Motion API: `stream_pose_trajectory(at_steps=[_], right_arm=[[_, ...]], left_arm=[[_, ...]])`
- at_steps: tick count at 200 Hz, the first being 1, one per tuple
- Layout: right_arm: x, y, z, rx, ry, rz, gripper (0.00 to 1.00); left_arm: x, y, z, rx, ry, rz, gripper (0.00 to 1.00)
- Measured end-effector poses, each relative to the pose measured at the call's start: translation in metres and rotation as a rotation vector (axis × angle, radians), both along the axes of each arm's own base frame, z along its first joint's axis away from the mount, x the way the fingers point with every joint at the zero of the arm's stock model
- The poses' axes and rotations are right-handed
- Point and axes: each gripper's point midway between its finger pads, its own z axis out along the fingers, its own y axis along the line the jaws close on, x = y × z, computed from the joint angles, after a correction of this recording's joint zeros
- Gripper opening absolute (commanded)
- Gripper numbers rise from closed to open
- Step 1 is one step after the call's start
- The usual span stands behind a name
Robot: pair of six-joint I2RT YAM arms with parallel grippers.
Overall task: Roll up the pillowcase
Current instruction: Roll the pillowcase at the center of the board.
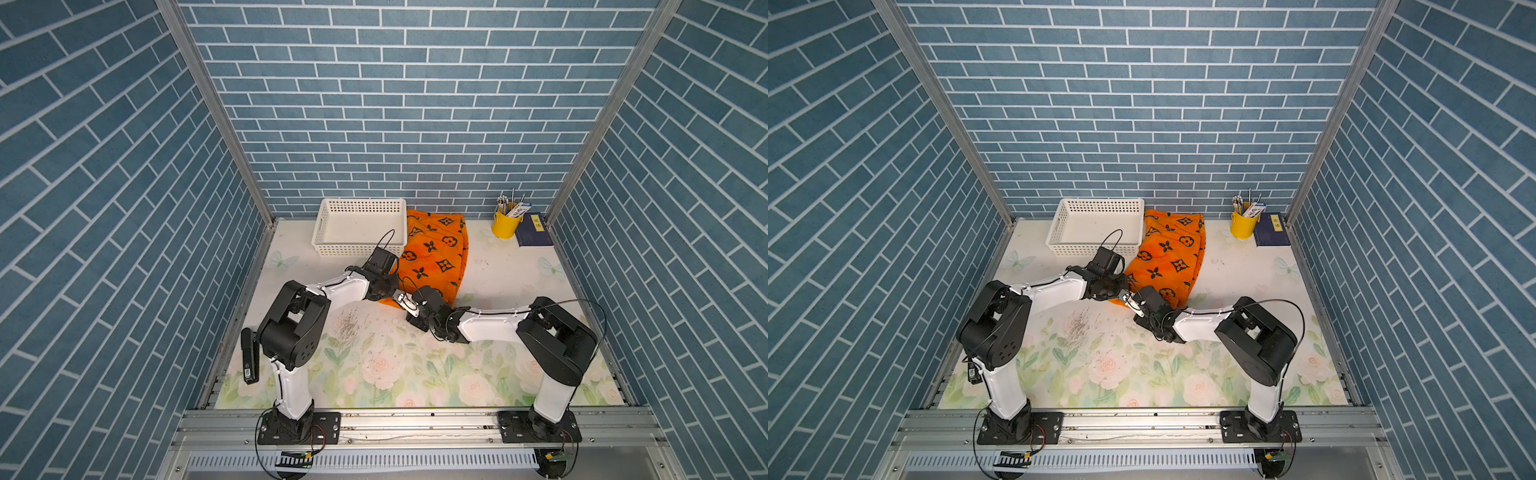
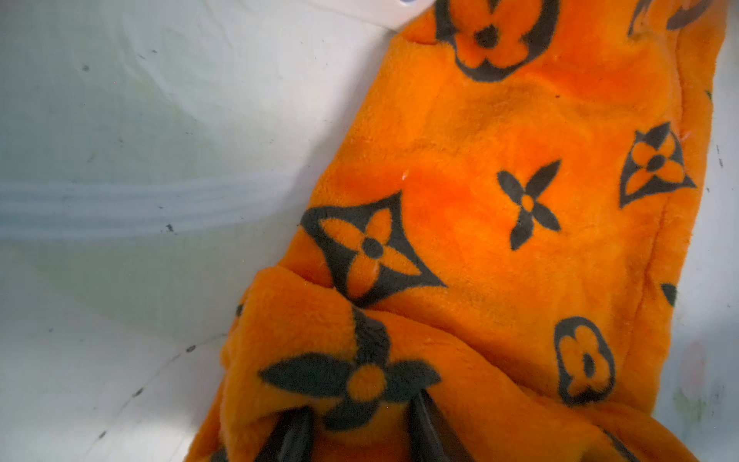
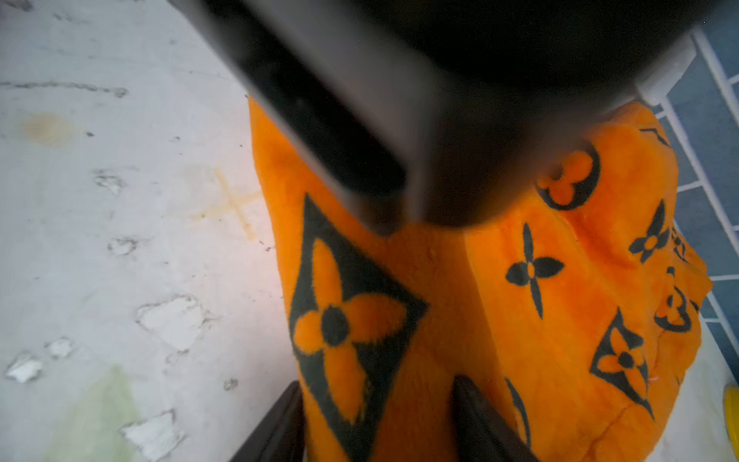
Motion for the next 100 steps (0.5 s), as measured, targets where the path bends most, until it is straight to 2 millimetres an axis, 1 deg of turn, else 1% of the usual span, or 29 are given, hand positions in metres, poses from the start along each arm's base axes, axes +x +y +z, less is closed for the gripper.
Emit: stream_pose_trajectory(at_steps=[17,26,49,63,83,100], right_arm=[[0.0,0.002,0.001,0.01,0.001,-0.001,0.11],[0.0,0.003,0.001,0.016,0.006,0.002,0.0],[-0.005,0.011,0.003,0.061,0.05,0.03,0.0],[-0.008,0.02,0.008,0.107,0.086,0.06,0.0],[-0.015,0.03,0.019,0.184,0.158,0.095,0.0],[-0.021,0.025,0.013,0.224,0.267,0.093,0.0]], left_arm=[[0.001,0.001,0.002,0.002,-0.006,0.007,0.44],[0.0,0.002,0.004,0.006,-0.008,0.008,0.45],[0.0,0.011,0.009,0.026,-0.009,0.028,0.47],[0.001,0.02,0.018,0.034,-0.017,0.048,0.48],[0.005,0.039,0.041,0.026,-0.05,0.089,0.49],[0.011,0.054,0.074,0.0,-0.112,0.121,0.5]])
